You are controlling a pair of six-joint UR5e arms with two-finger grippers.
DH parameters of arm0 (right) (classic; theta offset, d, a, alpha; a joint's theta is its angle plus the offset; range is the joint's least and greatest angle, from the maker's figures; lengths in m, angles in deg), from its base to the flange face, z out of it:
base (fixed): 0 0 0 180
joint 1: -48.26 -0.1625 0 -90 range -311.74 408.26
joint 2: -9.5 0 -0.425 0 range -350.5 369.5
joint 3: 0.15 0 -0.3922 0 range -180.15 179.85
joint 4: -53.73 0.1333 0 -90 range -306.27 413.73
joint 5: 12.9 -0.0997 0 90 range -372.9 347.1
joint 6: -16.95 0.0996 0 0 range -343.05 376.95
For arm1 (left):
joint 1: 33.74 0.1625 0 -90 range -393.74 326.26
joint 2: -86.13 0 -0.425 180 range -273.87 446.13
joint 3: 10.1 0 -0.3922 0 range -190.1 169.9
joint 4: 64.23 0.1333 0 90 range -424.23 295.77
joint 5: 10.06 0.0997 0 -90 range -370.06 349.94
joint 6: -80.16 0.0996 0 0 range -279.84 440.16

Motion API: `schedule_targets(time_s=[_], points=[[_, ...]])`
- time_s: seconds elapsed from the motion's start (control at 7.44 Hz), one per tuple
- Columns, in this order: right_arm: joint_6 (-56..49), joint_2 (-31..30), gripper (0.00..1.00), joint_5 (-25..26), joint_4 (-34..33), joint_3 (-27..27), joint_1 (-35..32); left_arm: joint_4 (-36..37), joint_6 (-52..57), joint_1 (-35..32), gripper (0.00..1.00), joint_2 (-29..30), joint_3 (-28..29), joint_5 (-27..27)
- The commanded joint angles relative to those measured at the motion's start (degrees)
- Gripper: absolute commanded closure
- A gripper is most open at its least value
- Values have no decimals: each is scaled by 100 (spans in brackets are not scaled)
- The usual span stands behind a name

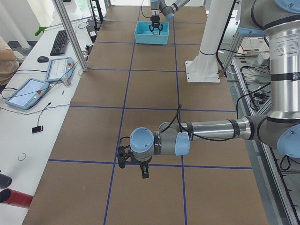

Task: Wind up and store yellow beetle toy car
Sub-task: 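Lower the car into the blue bin and open the right gripper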

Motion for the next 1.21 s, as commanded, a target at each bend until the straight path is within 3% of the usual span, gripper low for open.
schedule_targets(time_s=[0.0, 0.4, 0.54, 0.67, 0.81, 1.08], points=[[50, -3, 0, 37, 90, 9, 29, 9, 0, 0, 0, -3, -1, 0], [565, -12, 0, -199, -172, 755, -750, 0, 0, 0, 0, -21, -9, -9], [1300, -90, 0, -253, -452, 1096, -1119, 0, 0, 0, 0, -21, -9, -9], [2708, -274, 0, -279, -525, 1457, -1392, 0, 0, 0, 0, -21, -9, -17], [3705, -197, 0, -271, -569, 1469, -1674, 0, 0, 9, 0, -12, -9, -17], [4383, -153, 0, -105, -1766, 1469, -2437, 0, 0, 9, 0, -21, -9, -17]])
